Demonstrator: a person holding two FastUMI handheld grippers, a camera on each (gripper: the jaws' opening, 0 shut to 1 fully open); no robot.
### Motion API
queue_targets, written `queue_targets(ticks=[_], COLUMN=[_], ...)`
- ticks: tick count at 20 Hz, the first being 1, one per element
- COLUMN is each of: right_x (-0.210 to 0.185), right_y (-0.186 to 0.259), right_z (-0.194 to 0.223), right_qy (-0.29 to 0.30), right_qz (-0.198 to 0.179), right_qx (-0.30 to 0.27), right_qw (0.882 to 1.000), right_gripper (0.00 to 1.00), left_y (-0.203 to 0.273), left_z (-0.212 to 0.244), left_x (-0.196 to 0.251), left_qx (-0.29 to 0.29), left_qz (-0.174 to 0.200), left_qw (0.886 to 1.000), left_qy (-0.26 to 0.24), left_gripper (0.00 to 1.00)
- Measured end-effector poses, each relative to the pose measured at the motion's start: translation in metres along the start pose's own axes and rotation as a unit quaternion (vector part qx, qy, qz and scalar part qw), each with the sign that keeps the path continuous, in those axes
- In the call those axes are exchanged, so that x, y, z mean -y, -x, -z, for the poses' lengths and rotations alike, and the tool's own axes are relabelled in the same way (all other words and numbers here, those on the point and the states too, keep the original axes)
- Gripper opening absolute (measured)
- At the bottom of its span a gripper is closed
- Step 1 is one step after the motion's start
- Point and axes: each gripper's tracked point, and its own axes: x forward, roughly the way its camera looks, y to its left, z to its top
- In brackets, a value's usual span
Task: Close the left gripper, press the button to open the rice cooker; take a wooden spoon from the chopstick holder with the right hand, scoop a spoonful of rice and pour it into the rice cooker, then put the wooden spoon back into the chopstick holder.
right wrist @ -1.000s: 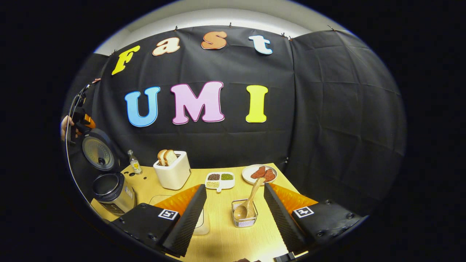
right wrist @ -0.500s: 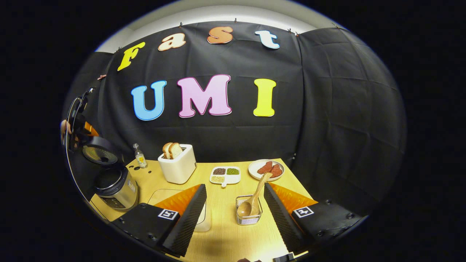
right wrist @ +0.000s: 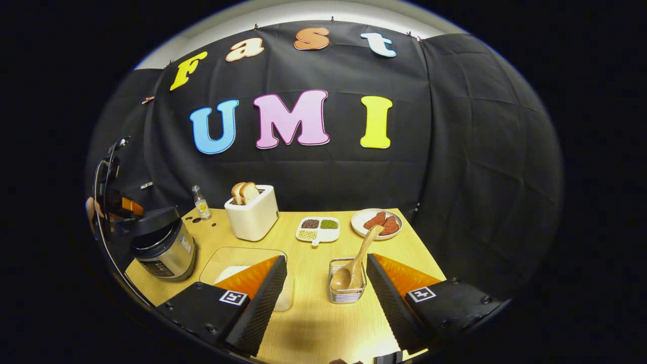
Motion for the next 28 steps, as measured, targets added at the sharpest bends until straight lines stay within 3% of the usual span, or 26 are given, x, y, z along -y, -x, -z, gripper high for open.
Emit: queue_targets(ticks=[4,12,19,22,25,28], right_x=[0.005,0.020,0.023,0.030,0.033,0.029], right_y=[0.001,0.001,-0.001,-0.001,0.007,0.029], right_z=[0.007,0.024,0.030,0.015,-0.016,-0.051], right_qy=[0.002,-0.011,0.000,0.008,0.012,0.023], right_qz=[-0.005,-0.009,-0.055,-0.056,-0.037,-0.004], right_qx=[-0.007,-0.029,-0.033,-0.017,0.021,0.067], right_qw=[1.000,0.999,0.998,0.998,0.999,0.997], right_gripper=[0.99,0.99,0.99,0.99,0.99,0.98], left_y=[-0.010,-0.012,-0.010,0.009,0.050,0.099], left_z=[0.036,0.034,0.036,0.030,0.011,-0.011], left_x=[0.004,0.001,0.003,0.004,0.023,0.027], left_qx=[-0.033,0.027,0.048,0.065,0.127,0.176], left_qz=[0.001,-0.008,-0.005,-0.020,0.017,0.045], left_qw=[0.999,1.000,0.999,0.998,0.991,0.983], left_qy=[-0.002,-0.007,-0.011,-0.001,0.035,0.034], left_gripper=[0.98,1.00,1.00,0.98,0.96,0.95])
